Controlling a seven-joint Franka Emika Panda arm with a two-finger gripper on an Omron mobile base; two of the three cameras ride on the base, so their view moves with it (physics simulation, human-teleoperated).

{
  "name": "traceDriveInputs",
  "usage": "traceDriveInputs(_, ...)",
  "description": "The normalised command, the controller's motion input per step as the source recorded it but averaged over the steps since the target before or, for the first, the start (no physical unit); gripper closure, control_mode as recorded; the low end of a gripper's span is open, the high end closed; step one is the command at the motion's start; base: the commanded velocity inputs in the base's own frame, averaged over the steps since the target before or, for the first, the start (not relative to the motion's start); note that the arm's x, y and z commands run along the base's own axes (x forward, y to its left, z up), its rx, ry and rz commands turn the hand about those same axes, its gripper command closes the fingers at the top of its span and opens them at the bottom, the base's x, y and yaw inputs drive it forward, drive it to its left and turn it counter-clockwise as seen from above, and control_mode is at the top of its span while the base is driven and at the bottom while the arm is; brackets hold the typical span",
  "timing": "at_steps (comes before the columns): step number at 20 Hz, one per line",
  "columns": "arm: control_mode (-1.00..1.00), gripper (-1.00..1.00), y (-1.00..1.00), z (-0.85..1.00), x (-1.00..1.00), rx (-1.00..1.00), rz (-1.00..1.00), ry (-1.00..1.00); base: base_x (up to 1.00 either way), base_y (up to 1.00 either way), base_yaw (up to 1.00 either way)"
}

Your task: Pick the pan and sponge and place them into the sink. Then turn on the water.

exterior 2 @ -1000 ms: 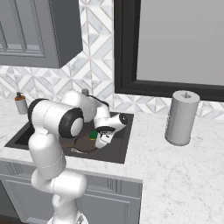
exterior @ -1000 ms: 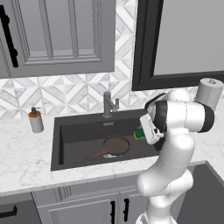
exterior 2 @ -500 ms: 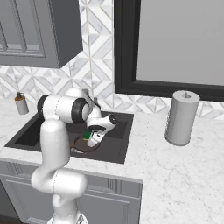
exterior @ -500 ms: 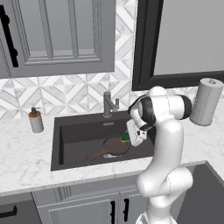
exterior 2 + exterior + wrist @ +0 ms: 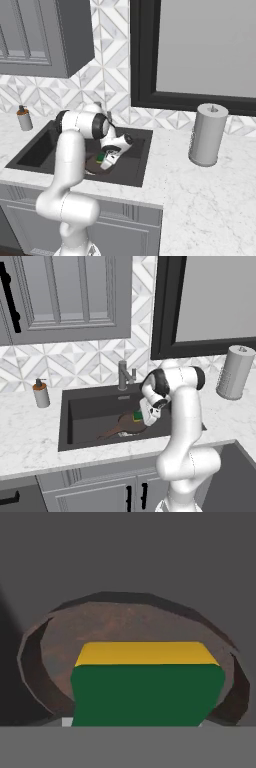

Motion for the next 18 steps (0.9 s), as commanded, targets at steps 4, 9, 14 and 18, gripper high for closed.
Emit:
traceDriveInputs(4,-1.00,1.00,0.00,-0.53,0.33,0.00,0.00,0.00,0.00,0.00,0.00)
traceDriveInputs(9,-1.00,1.00,0.00,-0.52,0.26,0.00,0.00,0.01,0.00,0.00,0.00)
traceDriveInputs(14,-1.00,-1.00,0.00,-0.10,0.05,0.01,0.00,-0.01,0.00,0.00,0.00)
traceDriveInputs(18,-1.00,-1.00,0.00,0.27,0.00,0.06,0.00,-0.08,0.00,0.00,0.00)
